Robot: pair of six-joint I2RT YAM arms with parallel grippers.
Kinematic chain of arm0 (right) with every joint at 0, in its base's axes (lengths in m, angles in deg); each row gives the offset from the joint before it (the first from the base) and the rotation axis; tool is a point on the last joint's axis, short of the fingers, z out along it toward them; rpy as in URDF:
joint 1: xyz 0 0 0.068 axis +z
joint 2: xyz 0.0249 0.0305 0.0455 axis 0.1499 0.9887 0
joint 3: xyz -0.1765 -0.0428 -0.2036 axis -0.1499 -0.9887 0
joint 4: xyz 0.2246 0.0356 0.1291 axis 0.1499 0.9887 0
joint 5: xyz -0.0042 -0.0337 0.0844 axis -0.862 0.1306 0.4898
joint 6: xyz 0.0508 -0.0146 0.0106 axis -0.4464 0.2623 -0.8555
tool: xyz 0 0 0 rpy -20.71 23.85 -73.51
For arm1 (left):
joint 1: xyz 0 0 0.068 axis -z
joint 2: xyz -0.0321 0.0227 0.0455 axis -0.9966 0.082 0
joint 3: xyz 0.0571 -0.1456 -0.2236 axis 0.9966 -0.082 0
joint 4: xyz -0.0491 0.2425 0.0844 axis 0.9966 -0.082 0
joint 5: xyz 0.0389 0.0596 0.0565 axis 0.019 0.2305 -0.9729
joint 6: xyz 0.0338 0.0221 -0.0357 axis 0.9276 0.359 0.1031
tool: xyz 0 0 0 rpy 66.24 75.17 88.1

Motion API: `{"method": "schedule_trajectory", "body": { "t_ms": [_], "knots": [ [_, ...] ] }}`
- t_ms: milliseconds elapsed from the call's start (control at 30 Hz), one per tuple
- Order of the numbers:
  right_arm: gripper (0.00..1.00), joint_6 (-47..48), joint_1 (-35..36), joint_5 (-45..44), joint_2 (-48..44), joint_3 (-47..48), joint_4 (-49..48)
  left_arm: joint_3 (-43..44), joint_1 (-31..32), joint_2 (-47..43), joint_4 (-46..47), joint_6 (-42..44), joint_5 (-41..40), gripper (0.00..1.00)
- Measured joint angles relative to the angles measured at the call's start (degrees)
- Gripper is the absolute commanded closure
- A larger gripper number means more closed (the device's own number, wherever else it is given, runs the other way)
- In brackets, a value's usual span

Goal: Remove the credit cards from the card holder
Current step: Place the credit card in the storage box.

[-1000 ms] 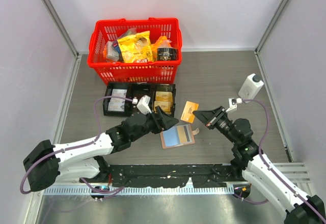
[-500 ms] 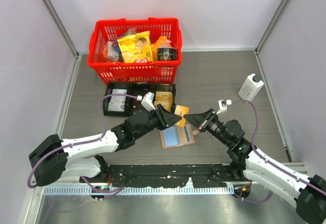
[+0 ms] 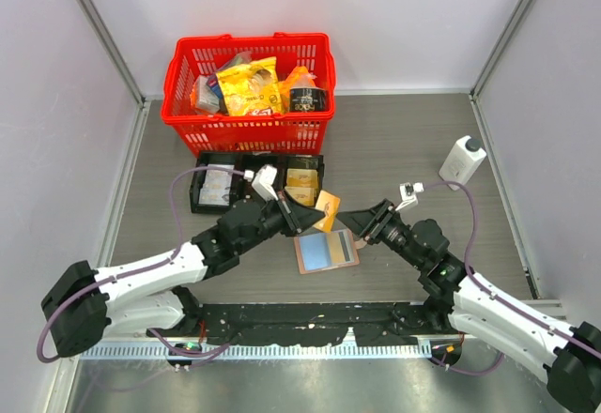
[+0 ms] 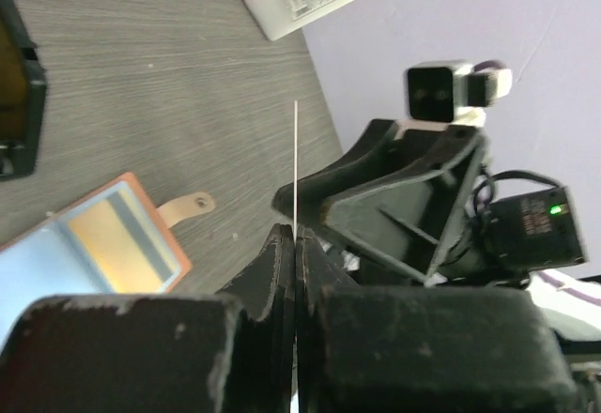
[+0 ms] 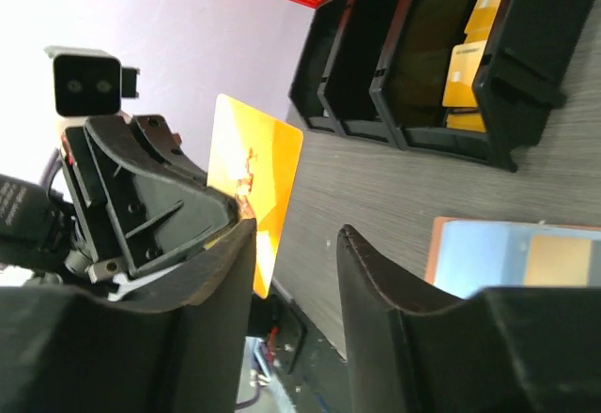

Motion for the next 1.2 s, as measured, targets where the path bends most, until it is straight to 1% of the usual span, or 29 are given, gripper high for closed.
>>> {"method": "schedule_trajectory", "body": {
  "t_ms": [33,67,133,200,267,400,500,633,767,967,1033,1067,1167,1200],
  "knots": [
    [0.43,2.0,0.0,0.1,-0.5,0.8,2.2,0.0,-1.0,-0.4,-0.9,0.9,1.2,1.00],
    [0.39,4.0,0.0,0.3,-1.0,2.0,4.6,0.0,-2.5,-0.8,-2.1,2.4,3.0,1.00],
    [0.34,9.2,-0.3,1.3,-1.7,5.2,9.5,0.2,-5.7,-1.6,-5.2,5.5,7.3,1.00],
    [0.32,14.4,-0.5,3.4,-1.7,9.1,13.9,0.8,-8.4,-2.0,-9.0,9.0,11.7,1.00],
    [0.32,20.3,-0.7,6.8,-0.7,13.8,17.8,3.1,-10.7,-2.1,-14.9,14.3,16.6,1.00],
    [0.32,31.6,-0.8,15.6,2.9,22.7,25.0,9.6,-11.1,-2.1,-24.9,23.7,26.2,1.00],
    [0.33,38.3,-0.8,20.6,5.3,26.6,29.9,13.2,-11.1,-2.2,-29.0,29.3,31.8,1.00],
    [0.33,45.7,-0.8,25.7,7.6,30.1,36.9,14.6,-11.1,-3.4,-32.9,34.7,36.9,1.00],
    [0.35,49.4,-0.8,29.4,8.7,31.3,40.0,15.1,-11.1,-3.9,-35.8,37.9,40.6,1.00],
    [0.40,51.2,-0.8,34.3,10.7,31.3,41.0,15.9,-11.1,-4.0,-37.5,40.3,44.1,1.00],
    [0.45,51.2,-0.8,35.7,11.3,31.3,40.8,16.1,-11.1,-4.3,-37.5,41.1,44.7,1.00],
    [0.51,51.2,-0.8,36.3,11.5,31.3,40.5,16.1,-11.1,-4.6,-37.6,41.3,45.0,1.00],
    [0.62,50.6,-0.8,38.3,12.4,31.3,39.0,16.1,-11.1,-5.2,-37.6,42.3,46.0,1.00],
    [0.69,50.3,-0.8,39.0,12.8,31.3,38.2,16.1,-11.1,-5.3,-37.6,42.5,46.3,1.00]
  ]
}}
